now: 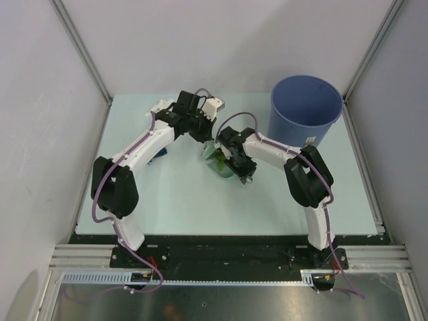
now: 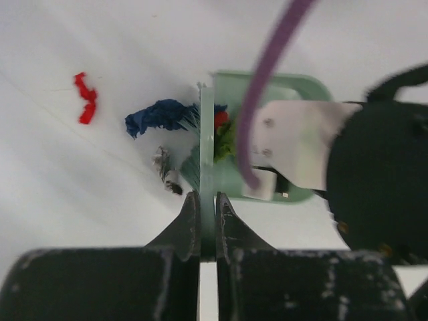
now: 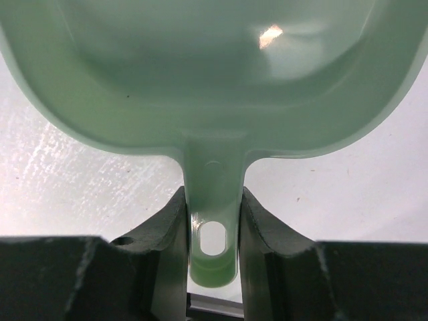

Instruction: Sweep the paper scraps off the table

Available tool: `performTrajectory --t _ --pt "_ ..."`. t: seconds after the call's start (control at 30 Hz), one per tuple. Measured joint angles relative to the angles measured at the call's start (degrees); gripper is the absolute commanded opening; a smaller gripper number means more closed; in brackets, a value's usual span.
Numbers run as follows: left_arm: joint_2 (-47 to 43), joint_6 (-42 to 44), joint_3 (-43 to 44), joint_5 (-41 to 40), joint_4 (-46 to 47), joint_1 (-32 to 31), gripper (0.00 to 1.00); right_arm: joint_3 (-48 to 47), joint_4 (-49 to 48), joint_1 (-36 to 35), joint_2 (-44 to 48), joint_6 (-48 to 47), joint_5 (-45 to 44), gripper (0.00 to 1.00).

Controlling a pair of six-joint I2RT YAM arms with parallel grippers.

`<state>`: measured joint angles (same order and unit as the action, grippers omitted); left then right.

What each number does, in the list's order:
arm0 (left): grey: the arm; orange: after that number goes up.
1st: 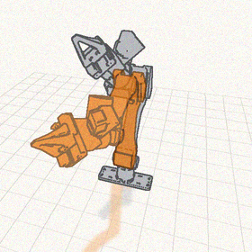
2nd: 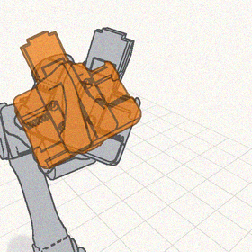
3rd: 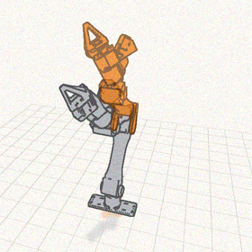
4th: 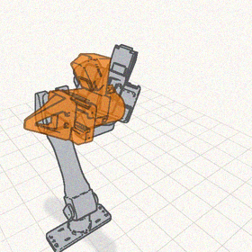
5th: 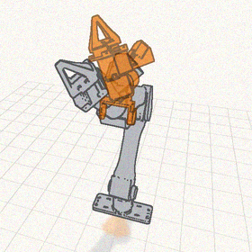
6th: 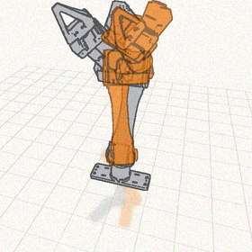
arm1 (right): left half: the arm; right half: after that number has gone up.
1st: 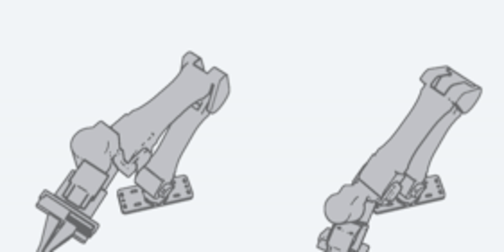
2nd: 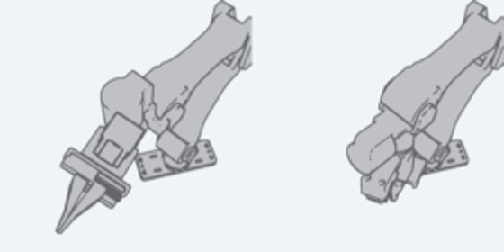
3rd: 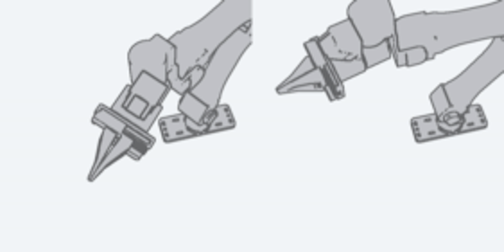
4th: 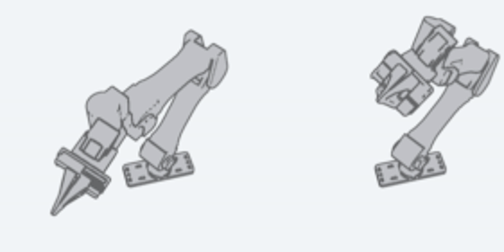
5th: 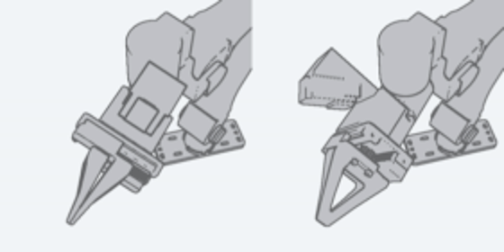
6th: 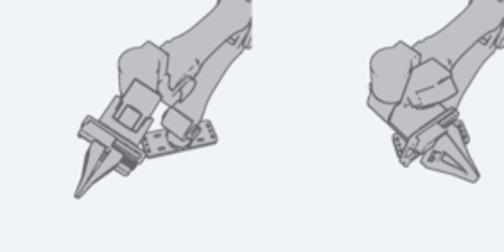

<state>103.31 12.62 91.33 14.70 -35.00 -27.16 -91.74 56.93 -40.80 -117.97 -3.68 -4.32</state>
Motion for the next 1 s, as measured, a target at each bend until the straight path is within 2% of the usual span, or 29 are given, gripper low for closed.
performTrajectory --t 0.2,0.47,0.77,1.0 --pt "-4.7 0.1 -3.0 5.9 -1.6 -0.1 0.00 5.2 -6.1 0.0 2.4 -1.1 -1.1 0.00" --pt "-7.4 0.1 -2.9 3.6 -2.3 0.4 0.00 15.1 -9.1 -1.4 13.2 -3.0 -3.0 0.00" --pt "-8.9 0.5 -0.9 0.5 -2.8 4.0 0.00 16.1 -7.6 -2.4 20.9 -4.9 -3.5 0.00" --pt "-12.2 0.5 0.8 0.5 -3.1 6.4 0.00 15.6 -3.0 -2.6 30.6 -5.4 -4.3 0.00"
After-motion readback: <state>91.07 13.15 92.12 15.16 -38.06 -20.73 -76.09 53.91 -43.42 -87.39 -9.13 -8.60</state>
